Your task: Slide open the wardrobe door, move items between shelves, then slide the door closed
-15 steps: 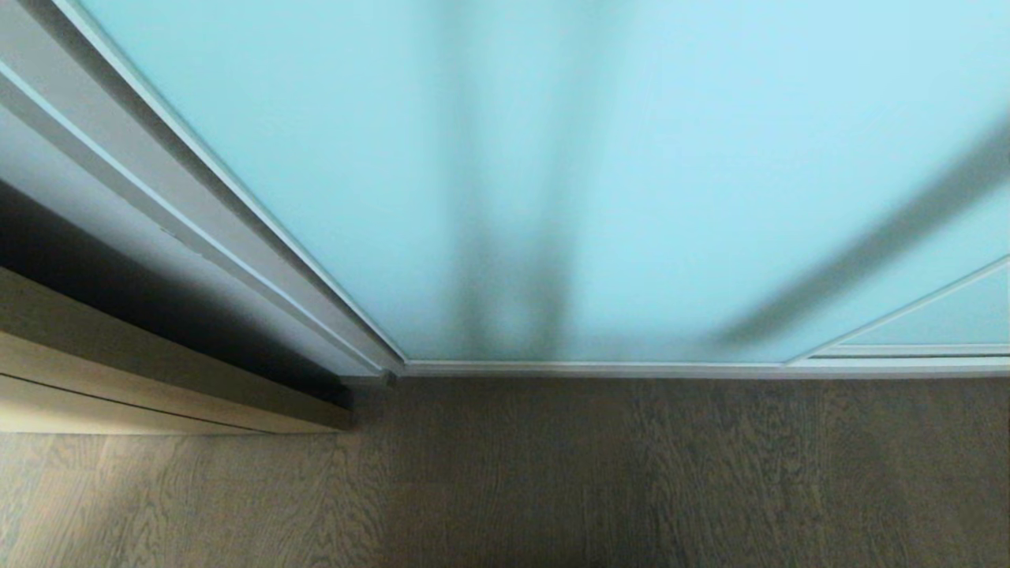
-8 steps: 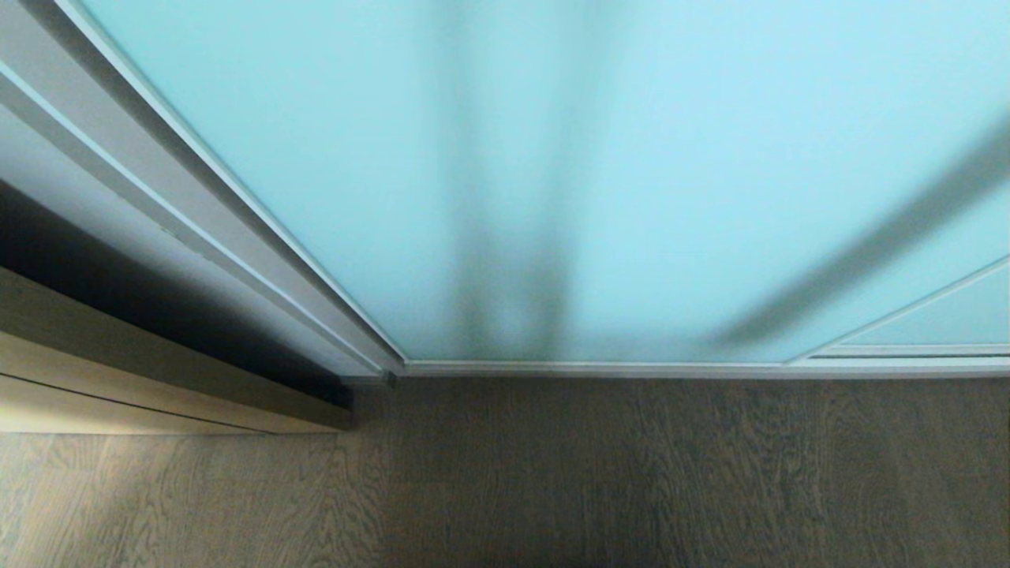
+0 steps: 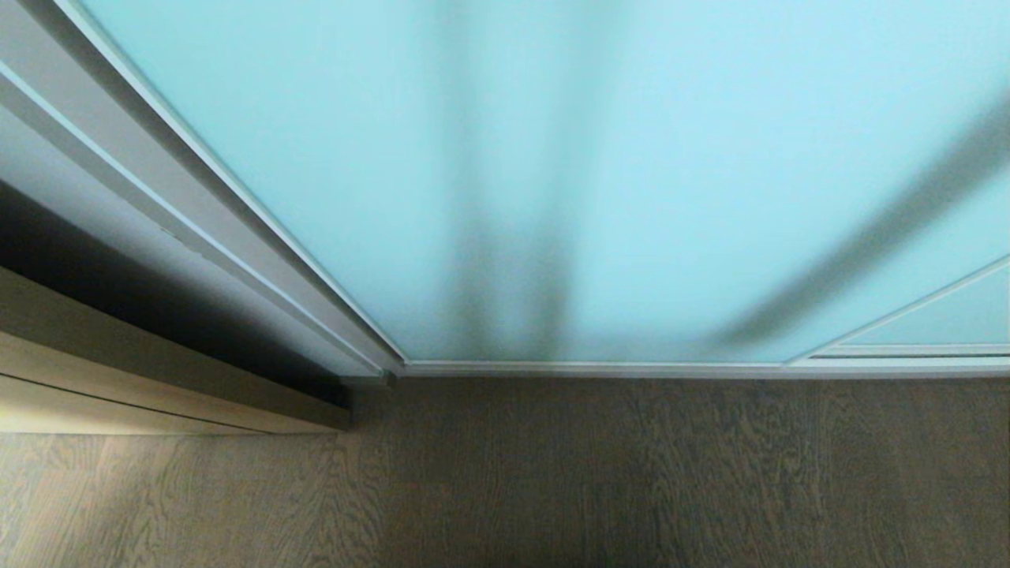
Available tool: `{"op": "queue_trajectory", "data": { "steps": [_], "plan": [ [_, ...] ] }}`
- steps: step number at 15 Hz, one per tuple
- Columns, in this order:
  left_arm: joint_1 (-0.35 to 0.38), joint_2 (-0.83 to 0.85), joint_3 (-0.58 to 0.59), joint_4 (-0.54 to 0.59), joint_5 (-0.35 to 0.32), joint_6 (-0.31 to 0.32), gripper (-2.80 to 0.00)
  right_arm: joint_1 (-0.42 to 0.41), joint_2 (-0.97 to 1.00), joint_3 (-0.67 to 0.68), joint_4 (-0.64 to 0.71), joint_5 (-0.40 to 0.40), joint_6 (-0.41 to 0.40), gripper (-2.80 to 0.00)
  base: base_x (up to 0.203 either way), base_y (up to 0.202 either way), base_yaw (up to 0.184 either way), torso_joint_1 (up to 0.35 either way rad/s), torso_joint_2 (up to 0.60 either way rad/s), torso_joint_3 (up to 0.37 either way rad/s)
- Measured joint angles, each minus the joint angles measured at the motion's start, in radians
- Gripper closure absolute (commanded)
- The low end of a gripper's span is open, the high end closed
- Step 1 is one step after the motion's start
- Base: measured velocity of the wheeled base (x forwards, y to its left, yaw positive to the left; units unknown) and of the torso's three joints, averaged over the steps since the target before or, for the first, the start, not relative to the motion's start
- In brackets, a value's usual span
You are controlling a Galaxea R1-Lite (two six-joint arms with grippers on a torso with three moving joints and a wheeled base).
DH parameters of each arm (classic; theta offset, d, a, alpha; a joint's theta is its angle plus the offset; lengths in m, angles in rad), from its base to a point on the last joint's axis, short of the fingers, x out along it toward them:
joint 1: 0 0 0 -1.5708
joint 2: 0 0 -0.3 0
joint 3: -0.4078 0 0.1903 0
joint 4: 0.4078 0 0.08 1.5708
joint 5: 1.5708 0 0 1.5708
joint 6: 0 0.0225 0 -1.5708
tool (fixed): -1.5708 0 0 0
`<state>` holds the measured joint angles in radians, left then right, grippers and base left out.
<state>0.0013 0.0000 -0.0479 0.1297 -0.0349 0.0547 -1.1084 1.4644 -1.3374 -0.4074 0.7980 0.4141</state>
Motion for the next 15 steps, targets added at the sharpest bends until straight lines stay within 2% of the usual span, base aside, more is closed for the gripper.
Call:
{"op": "queue_trajectory", "data": {
  "steps": [2, 4, 7, 10, 12, 15],
  "plan": [
    [0.0, 0.0, 0.0, 0.0, 0.0, 0.0, 0.0, -0.008, -0.083, 0.007, 0.082, -0.091, -0.051, 0.0, 0.0, 0.0, 0.0, 0.0, 0.0, 0.0],
    [0.0, 0.0, 0.0, 0.0, 0.0, 0.0, 0.0, 0.036, -0.177, 0.024, 0.191, -0.211, -0.109, 0.0, 0.0, 0.0, 0.0, 0.0, 0.0, 0.0],
    [0.0, 0.0, 0.0, 0.0, 0.0, 0.0, 0.0, 0.252, -0.33, 0.075, 0.299, -0.394, -0.204, 0.0, 0.0, 0.0, 0.0, 0.0, 0.0, 0.0],
    [0.0, 0.0, 0.0, 0.0, 0.0, 0.0, 0.0, 0.535, -0.494, 0.178, 0.36, -0.52, -0.321, 0.0, 0.0, 0.0, 0.0, 0.0, 0.0, 0.0],
    [0.0, 0.0, 0.0, 0.0, 0.0, 0.0, 0.0, 0.698, -0.628, 0.357, 0.394, -0.567, -0.382, 0.0, 0.0, 0.0, 0.0, 0.0, 0.0, 0.0],
    [0.0, 0.0, 0.0, 0.0, 0.0, 0.0, 0.0, 0.877, -0.852, 0.698, 0.419, -0.63, -0.432, 0.0, 0.0, 0.0, 0.0, 0.0, 0.0, 0.0]
  ]
}}
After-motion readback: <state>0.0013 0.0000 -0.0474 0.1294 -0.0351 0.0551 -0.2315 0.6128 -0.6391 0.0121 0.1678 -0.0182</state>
